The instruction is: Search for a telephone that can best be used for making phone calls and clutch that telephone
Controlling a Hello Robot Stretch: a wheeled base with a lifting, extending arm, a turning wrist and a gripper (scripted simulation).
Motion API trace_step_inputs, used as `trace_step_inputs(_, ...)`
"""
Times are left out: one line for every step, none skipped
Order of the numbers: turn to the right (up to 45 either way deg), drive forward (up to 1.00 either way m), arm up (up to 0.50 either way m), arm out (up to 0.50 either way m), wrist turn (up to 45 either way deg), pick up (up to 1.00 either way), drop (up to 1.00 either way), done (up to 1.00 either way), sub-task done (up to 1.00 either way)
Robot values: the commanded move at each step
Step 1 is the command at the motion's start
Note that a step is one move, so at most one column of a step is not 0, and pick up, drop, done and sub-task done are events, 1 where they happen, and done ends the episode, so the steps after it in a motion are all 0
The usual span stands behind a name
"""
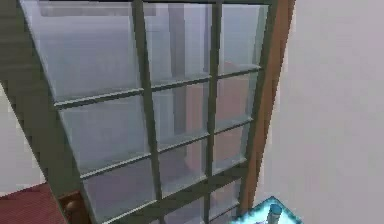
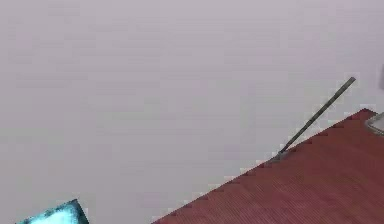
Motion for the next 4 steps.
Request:
trace_step_inputs(45.0, 0.0, 0.0, 0.0, 0.0, 0.0, 0.0, 0.0, 0.0)
trace_step_inputs(45.0, 0.0, 0.0, 0.0, 0.0, 0.0, 0.0, 0.0, 0.0)
trace_step_inputs(45.0, 0.0, 0.0, 0.0, 0.0, 0.0, 0.0, 0.0, 0.0)
trace_step_inputs(12.0, 0.0, 0.0, 0.0, 0.0, 0.0, 0.0, 0.0, 0.0)
